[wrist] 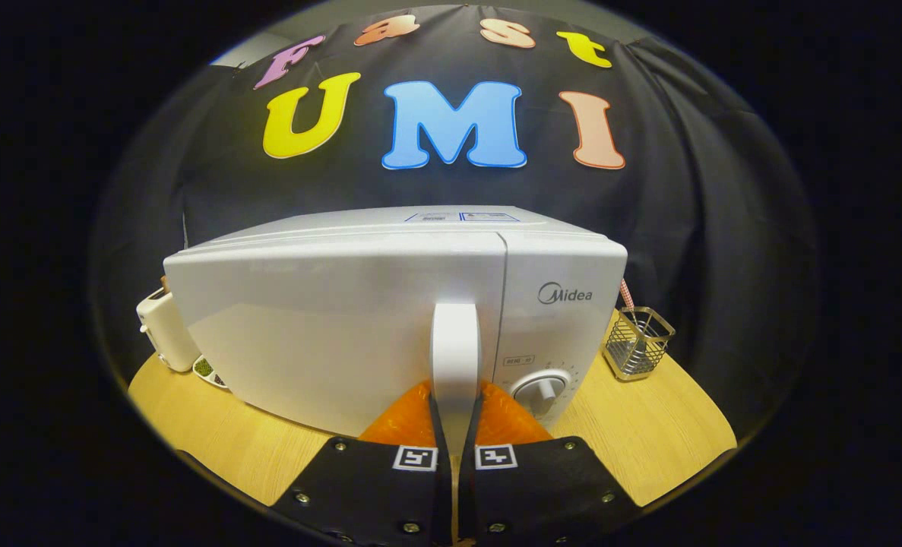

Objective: Open the microwave, put the food inside, and close the microwave door.

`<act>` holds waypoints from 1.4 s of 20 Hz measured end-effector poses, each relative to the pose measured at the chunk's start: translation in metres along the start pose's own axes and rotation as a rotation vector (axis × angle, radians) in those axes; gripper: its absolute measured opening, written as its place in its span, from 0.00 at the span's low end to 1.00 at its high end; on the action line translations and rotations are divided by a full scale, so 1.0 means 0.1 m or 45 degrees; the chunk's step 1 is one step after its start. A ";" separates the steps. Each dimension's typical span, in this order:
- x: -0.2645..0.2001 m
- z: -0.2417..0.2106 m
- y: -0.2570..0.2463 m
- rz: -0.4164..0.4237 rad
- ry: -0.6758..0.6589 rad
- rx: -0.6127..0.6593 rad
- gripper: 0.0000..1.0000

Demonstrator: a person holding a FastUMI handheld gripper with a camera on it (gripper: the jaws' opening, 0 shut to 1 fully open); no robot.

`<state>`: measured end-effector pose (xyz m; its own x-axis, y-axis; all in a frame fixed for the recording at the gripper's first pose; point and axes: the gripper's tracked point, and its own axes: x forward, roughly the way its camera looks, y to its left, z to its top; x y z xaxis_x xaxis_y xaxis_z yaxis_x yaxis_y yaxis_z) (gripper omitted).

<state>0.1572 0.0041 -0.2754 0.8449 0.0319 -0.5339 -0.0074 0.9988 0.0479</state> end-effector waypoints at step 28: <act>-1.87 -0.73 1.11 0.133 0.102 0.030 0.04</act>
<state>-0.0408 0.1120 -0.2321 0.7946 0.1397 -0.5908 -0.0798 0.9888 0.1265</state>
